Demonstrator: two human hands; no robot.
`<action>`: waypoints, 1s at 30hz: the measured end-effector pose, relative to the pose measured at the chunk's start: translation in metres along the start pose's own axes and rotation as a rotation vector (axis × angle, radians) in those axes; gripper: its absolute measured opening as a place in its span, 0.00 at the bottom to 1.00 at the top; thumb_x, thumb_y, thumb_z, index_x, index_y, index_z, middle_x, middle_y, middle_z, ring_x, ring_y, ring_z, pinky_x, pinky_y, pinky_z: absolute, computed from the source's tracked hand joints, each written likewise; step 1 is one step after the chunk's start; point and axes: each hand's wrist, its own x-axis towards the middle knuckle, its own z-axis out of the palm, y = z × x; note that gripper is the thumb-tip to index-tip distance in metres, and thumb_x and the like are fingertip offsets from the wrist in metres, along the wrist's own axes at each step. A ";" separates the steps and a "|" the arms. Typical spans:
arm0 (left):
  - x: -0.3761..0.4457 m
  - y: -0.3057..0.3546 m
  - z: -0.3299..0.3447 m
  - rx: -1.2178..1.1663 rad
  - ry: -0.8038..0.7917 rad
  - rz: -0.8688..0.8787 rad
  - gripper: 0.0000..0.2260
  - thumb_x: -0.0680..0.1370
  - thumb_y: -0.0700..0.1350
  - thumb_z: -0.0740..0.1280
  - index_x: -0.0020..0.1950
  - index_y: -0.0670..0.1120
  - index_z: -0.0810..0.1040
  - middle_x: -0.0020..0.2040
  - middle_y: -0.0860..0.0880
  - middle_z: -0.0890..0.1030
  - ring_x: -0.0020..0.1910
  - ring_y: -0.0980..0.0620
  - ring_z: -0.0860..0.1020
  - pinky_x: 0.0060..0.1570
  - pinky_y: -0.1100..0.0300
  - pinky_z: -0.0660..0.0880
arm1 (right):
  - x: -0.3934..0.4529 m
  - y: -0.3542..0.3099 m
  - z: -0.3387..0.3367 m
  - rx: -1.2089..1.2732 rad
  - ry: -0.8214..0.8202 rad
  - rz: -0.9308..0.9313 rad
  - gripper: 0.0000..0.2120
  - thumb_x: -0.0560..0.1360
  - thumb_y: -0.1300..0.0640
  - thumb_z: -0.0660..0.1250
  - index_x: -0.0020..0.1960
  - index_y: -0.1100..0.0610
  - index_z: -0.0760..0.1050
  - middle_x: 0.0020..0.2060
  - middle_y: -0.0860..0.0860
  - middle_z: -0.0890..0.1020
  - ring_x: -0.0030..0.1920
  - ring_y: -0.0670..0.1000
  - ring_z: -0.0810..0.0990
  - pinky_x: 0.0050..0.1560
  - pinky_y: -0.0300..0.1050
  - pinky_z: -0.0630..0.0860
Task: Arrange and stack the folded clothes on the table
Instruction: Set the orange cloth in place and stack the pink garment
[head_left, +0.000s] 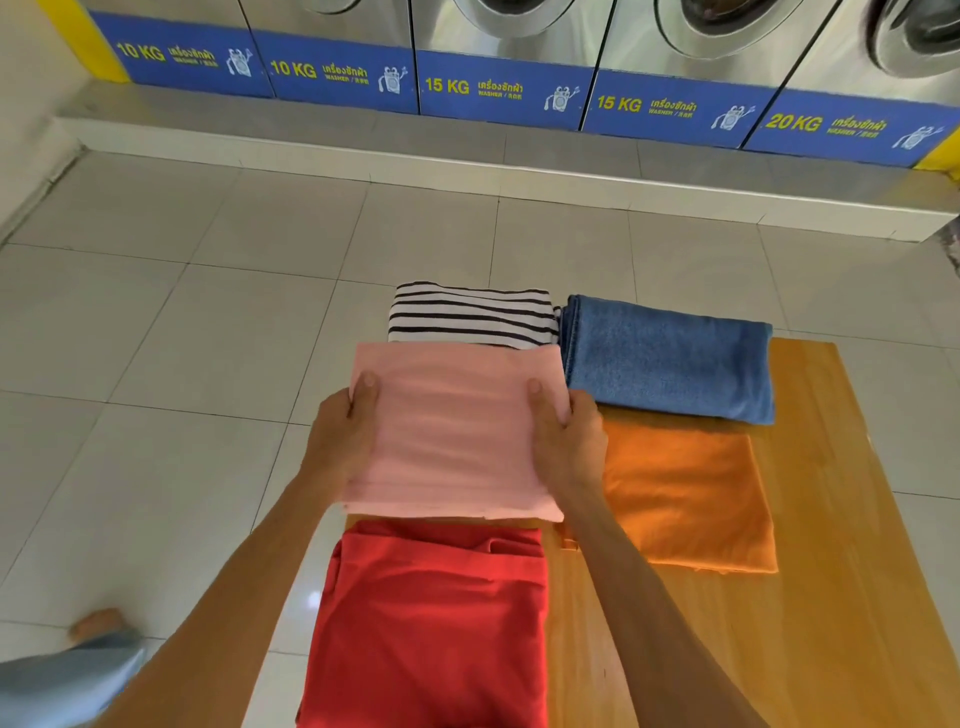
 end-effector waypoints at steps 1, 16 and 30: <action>0.006 0.007 -0.005 -0.060 -0.015 -0.004 0.28 0.80 0.63 0.53 0.42 0.40 0.76 0.36 0.44 0.77 0.36 0.46 0.76 0.38 0.52 0.72 | 0.006 -0.009 -0.002 0.008 -0.007 -0.014 0.20 0.78 0.39 0.64 0.53 0.57 0.73 0.40 0.45 0.78 0.37 0.41 0.76 0.26 0.30 0.69; 0.151 0.089 0.023 -0.029 -0.010 -0.075 0.28 0.82 0.57 0.55 0.70 0.35 0.67 0.65 0.38 0.74 0.60 0.40 0.74 0.51 0.55 0.67 | 0.144 -0.078 0.034 -0.126 0.065 -0.026 0.25 0.79 0.39 0.63 0.61 0.59 0.66 0.50 0.56 0.78 0.46 0.56 0.76 0.43 0.52 0.75; 0.171 0.063 0.046 0.123 0.035 -0.109 0.20 0.83 0.53 0.56 0.65 0.38 0.69 0.52 0.45 0.72 0.48 0.47 0.72 0.45 0.56 0.67 | 0.159 -0.053 0.051 -0.441 0.039 -0.003 0.25 0.80 0.41 0.62 0.65 0.61 0.65 0.56 0.61 0.79 0.45 0.58 0.75 0.39 0.51 0.70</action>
